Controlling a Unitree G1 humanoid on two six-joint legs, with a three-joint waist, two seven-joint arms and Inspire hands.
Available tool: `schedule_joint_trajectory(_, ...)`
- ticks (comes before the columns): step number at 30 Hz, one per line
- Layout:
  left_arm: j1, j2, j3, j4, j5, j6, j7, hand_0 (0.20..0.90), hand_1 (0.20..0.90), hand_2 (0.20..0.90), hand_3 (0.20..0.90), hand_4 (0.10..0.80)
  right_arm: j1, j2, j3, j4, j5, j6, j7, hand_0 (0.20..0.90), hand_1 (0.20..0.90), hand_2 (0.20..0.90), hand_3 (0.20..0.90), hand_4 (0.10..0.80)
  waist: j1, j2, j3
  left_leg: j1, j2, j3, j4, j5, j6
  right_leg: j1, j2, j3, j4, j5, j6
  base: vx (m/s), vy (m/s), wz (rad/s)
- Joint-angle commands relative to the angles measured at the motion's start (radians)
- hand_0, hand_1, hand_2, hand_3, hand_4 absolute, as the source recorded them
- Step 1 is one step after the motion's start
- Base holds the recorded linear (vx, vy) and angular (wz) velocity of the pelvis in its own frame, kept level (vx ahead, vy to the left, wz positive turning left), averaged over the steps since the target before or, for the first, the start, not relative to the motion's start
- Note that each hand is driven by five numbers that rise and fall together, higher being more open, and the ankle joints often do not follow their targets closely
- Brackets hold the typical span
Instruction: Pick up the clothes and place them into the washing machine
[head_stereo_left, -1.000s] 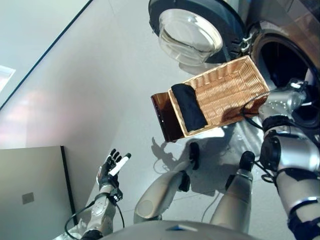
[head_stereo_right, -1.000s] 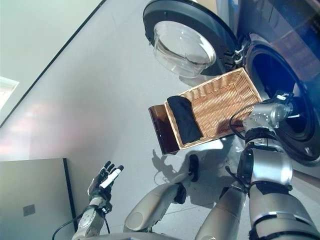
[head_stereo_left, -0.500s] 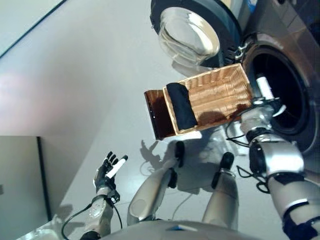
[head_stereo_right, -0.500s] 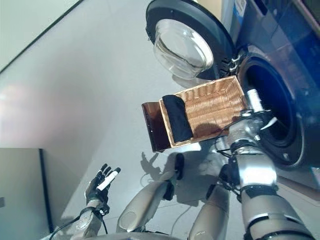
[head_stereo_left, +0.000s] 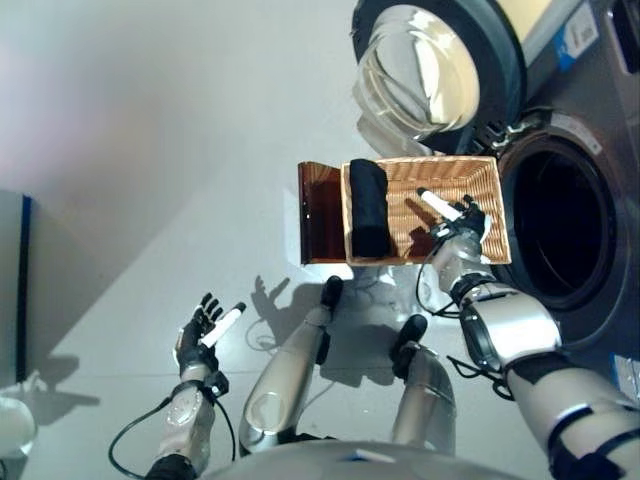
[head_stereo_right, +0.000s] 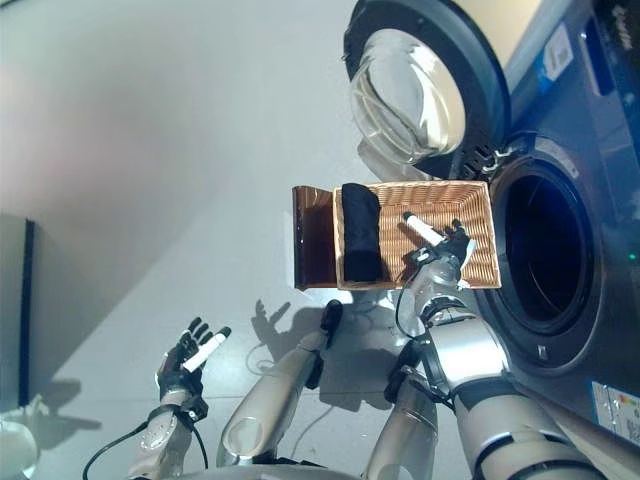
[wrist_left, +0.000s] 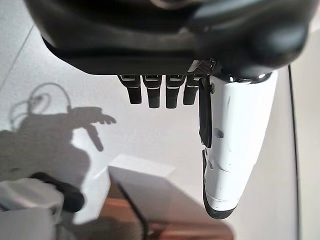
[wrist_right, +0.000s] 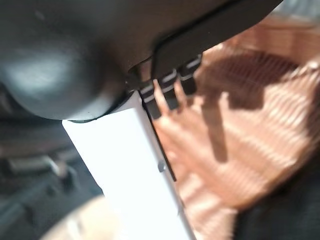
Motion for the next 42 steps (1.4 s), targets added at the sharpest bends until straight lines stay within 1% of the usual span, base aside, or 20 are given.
schedule_joint_trajectory(1,-0.037,0.09,0.107,-0.083,0.018,-0.082,0.051,0.9,0.9,0.9,0.9,0.8,-0.019,-0.023,0.02,-0.041,-0.024,-0.045,-0.02,0.9,0.9,0.9,0.9,0.8,0.066,-0.028,0.023,-0.075,-0.011,0.028,0.091,-0.12,-0.057,0.085,0.039,-0.027,-0.063,-0.046,-0.03,0.032,-0.053,0.38)
schedule_joint_trajectory(3,-0.048,0.095,0.123,-0.128,0.034,-0.094,0.072,0.9,0.9,0.9,0.9,0.8,-0.017,-0.009,0.026,-0.047,-0.013,-0.051,-0.02,0.9,0.9,0.9,0.9,0.8,0.076,-0.042,0.029,-0.089,-0.01,0.022,0.095,-0.12,-0.062,0.074,0.04,-0.038,-0.057,-0.053,-0.032,0.028,-0.031,0.3)
schedule_joint_trajectory(4,-0.047,0.094,0.124,-0.131,0.036,-0.092,0.074,0.9,0.9,0.9,0.9,0.8,-0.018,-0.007,0.027,-0.047,-0.013,-0.051,-0.02,0.9,0.9,0.9,0.9,0.8,0.075,-0.043,0.028,-0.091,-0.01,0.022,0.096,-0.12,-0.062,0.072,0.04,-0.037,-0.056,-0.054,-0.032,0.025,-0.029,0.24)
schedule_joint_trajectory(5,-0.063,0.091,0.14,-0.16,0.04,-0.101,0.091,0.9,0.9,0.9,0.9,0.8,-0.02,0.009,0.033,-0.045,-0.008,-0.05,-0.02,0.9,0.9,0.9,0.9,0.8,0.089,-0.056,0.041,-0.107,-0.008,0.016,0.105,-0.124,-0.065,0.066,0.04,-0.049,-0.053,-0.059,-0.032,0.03,-0.031,0.16)
schedule_joint_trajectory(7,-0.082,0.088,0.153,-0.187,0.039,-0.11,0.106,0.9,0.9,0.9,0.9,0.8,-0.027,0.021,0.04,-0.043,-0.004,-0.051,-0.022,0.9,0.9,0.9,0.9,0.8,0.1,-0.065,0.053,-0.123,-0.01,0.01,0.116,-0.128,-0.067,0.059,0.042,-0.058,-0.039,-0.067,-0.035,0.041,-0.047,0.08)
schedule_joint_trajectory(9,-0.089,0.088,0.158,-0.209,0.042,-0.114,0.113,0.9,0.9,0.9,0.9,0.8,-0.027,0.027,0.044,-0.047,0.003,-0.053,-0.022,0.9,0.9,0.9,0.9,0.8,0.105,-0.07,0.057,-0.13,-0.011,0.006,0.122,-0.131,-0.067,0.054,0.042,-0.063,-0.031,-0.072,-0.037,0.037,-0.037,0.27)
schedule_joint_trajectory(10,-0.107,0.09,0.165,-0.219,0.044,-0.12,0.125,0.9,0.9,0.9,0.9,0.8,-0.028,0.04,0.049,-0.049,0.004,-0.054,-0.022,0.9,0.9,0.9,0.9,0.8,0.117,-0.074,0.069,-0.144,-0.015,-0.002,0.131,-0.133,-0.069,0.046,0.04,-0.073,-0.016,-0.081,-0.038,0.031,-0.031,0.23)
schedule_joint_trajectory(14,-0.12,0.091,0.18,-0.253,0.052,-0.12,0.146,0.9,0.9,0.9,0.9,0.8,-0.038,0.066,0.06,-0.052,0.008,-0.053,-0.024,0.9,0.9,0.9,0.9,0.8,0.134,-0.077,0.087,-0.167,-0.024,-0.02,0.143,-0.135,-0.069,0.037,0.039,-0.093,-0.002,-0.092,-0.039,0.04,-0.033,0.16)
schedule_joint_trajectory(18,-0.132,0.104,0.183,-0.243,0.061,-0.114,0.162,0.9,0.9,0.9,0.9,0.8,-0.071,0.077,0.073,-0.051,0.003,-0.052,-0.035,0.9,0.9,0.9,0.9,0.8,0.155,-0.071,0.106,-0.195,-0.035,-0.034,0.158,-0.136,-0.068,0.02,0.037,-0.107,0.017,-0.102,-0.042,0.011,-0.018,0.14)
schedule_joint_trajectory(26,-0.139,0.112,0.17,-0.25,0.076,-0.111,0.183,0.9,0.9,0.9,0.9,0.8,-0.141,0.057,0.075,-0.048,-0.004,-0.05,-0.062,0.9,0.9,0.9,0.9,0.8,0.183,-0.044,0.14,-0.252,-0.052,-0.05,0.183,-0.135,-0.068,-0.03,0.027,-0.131,0.064,-0.121,-0.043,-0.003,-0.001,0.13)
schedule_joint_trajectory(27,-0.14,0.112,0.164,-0.257,0.079,-0.109,0.187,0.9,0.9,0.9,0.9,0.8,-0.169,0.058,0.082,-0.038,-0.019,-0.041,-0.071,0.9,0.9,0.9,0.9,0.8,0.188,-0.036,0.148,-0.262,-0.056,-0.056,0.185,-0.134,-0.068,-0.043,0.026,-0.137,0.073,-0.125,-0.044,0.0,0.0,0.0)
schedule_joint_trajectory(28,-0.14,0.112,0.164,-0.257,0.079,-0.109,0.187,0.9,0.9,0.9,0.9,0.8,-0.17,0.058,0.082,-0.037,-0.019,-0.041,-0.071,0.798,0.798,0.798,0.798,0.727,0.188,-0.036,0.148,-0.262,-0.056,-0.056,0.185,-0.134,-0.068,-0.043,0.025,-0.137,0.074,-0.126,-0.044,0.0,0.0,0.0)
schedule_joint_trajectory(29,-0.134,0.112,0.157,-0.259,0.078,-0.11,0.19,0.9,0.9,0.9,0.9,0.8,-0.191,0.053,0.085,-0.029,-0.034,-0.035,-0.084,0.499,0.499,0.499,0.499,0.514,0.193,-0.028,0.149,-0.273,-0.059,-0.059,0.186,-0.133,-0.069,-0.053,0.024,-0.141,0.075,-0.126,-0.044,-0.005,0.012,0.11)
schedule_joint_trajectory(31,-0.131,0.113,0.151,-0.26,0.077,-0.11,0.19,0.9,0.9,0.9,0.9,0.8,-0.217,0.04,0.088,-0.017,-0.051,-0.028,-0.1,0.2,0.2,0.2,0.2,0.3,0.196,-0.02,0.149,-0.283,-0.06,-0.061,0.188,-0.131,-0.069,-0.062,0.023,-0.142,0.079,-0.127,-0.045,-0.007,0.018,0.12)
schedule_joint_trajectory(38,-0.109,0.109,0.133,-0.263,0.081,-0.112,0.198,0.9,0.9,0.9,0.9,0.8,-0.248,0.023,0.098,-0.001,-0.097,-0.012,-0.122,0.2,0.2,0.2,0.2,0.3,0.191,-0.008,0.149,-0.288,-0.061,-0.055,0.194,-0.132,-0.067,-0.073,0.021,-0.133,0.085,-0.127,-0.045,-0.001,0.019,0.0)
schedule_joint_trajectory(42,-0.099,0.103,0.124,-0.253,0.082,-0.114,0.194,0.9,0.9,0.9,0.9,0.8,-0.239,0.0,0.096,0.0,-0.108,-0.009,-0.12,0.2,0.2,0.2,0.2,0.3,0.183,0.0,0.149,-0.276,-0.06,-0.049,0.195,-0.137,-0.062,-0.067,0.016,-0.123,0.088,-0.122,-0.042,0.002,0.008,0.0)
